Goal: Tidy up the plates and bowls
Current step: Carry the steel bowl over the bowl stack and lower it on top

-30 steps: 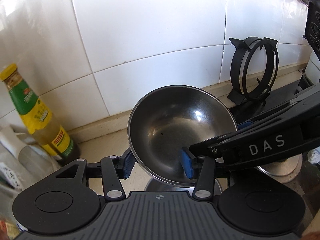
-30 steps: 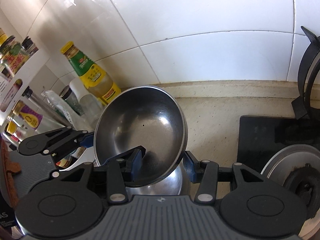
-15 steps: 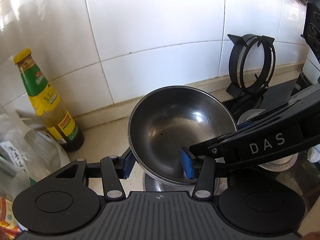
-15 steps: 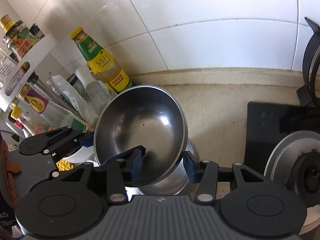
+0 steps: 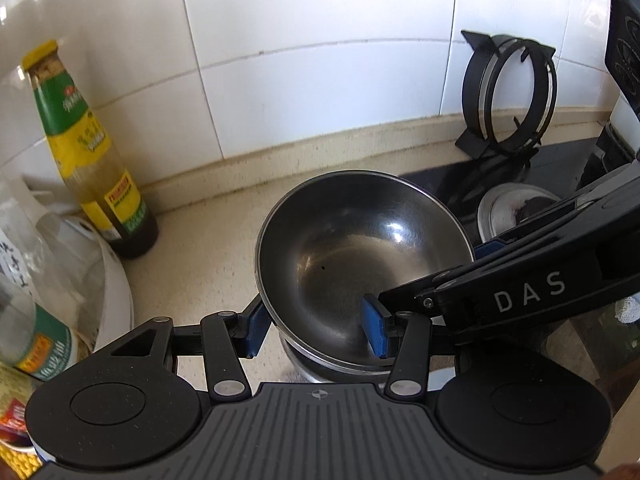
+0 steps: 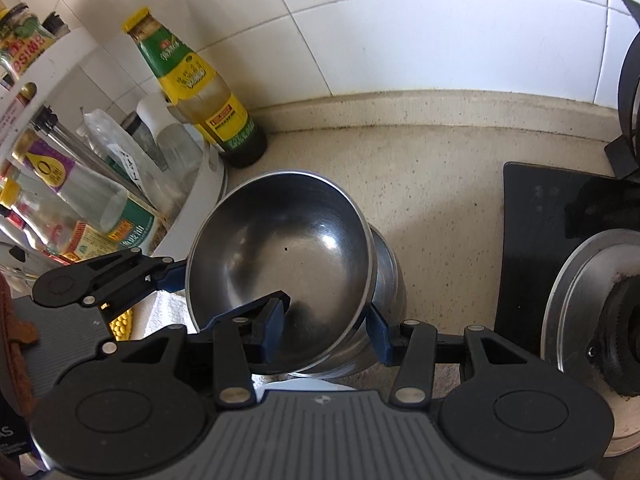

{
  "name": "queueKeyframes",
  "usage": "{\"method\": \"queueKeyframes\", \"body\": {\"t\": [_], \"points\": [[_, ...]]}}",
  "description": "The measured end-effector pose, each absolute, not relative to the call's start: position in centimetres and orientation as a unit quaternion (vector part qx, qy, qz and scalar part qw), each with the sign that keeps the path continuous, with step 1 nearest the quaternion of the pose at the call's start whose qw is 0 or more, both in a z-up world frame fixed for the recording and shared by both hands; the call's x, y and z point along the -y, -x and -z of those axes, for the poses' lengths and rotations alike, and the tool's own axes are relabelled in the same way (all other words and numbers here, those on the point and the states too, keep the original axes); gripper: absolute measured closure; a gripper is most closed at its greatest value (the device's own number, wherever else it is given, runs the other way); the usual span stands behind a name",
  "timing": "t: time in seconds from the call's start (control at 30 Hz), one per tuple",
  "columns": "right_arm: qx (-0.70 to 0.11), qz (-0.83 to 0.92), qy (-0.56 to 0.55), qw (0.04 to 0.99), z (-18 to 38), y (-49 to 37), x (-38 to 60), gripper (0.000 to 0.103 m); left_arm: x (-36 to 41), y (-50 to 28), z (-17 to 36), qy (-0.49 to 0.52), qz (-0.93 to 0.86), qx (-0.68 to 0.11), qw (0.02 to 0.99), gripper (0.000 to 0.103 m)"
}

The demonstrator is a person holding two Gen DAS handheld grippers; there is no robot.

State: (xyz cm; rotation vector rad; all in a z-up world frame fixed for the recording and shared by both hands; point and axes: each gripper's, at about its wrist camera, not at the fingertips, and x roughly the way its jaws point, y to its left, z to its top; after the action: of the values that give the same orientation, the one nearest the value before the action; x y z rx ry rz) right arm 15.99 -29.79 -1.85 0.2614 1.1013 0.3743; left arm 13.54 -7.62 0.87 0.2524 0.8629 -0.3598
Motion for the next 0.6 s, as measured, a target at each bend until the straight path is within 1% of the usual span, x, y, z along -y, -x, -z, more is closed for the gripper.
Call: {"method": "queueKeyframes", "body": {"t": [0.6], "points": [[-0.528, -0.181, -0.11, 0.822, 2.25, -16.41, 29.02, 0.051, 7.42, -13.63, -0.08, -0.123, 0.163, -0.422, 0.883, 0.045]]}}
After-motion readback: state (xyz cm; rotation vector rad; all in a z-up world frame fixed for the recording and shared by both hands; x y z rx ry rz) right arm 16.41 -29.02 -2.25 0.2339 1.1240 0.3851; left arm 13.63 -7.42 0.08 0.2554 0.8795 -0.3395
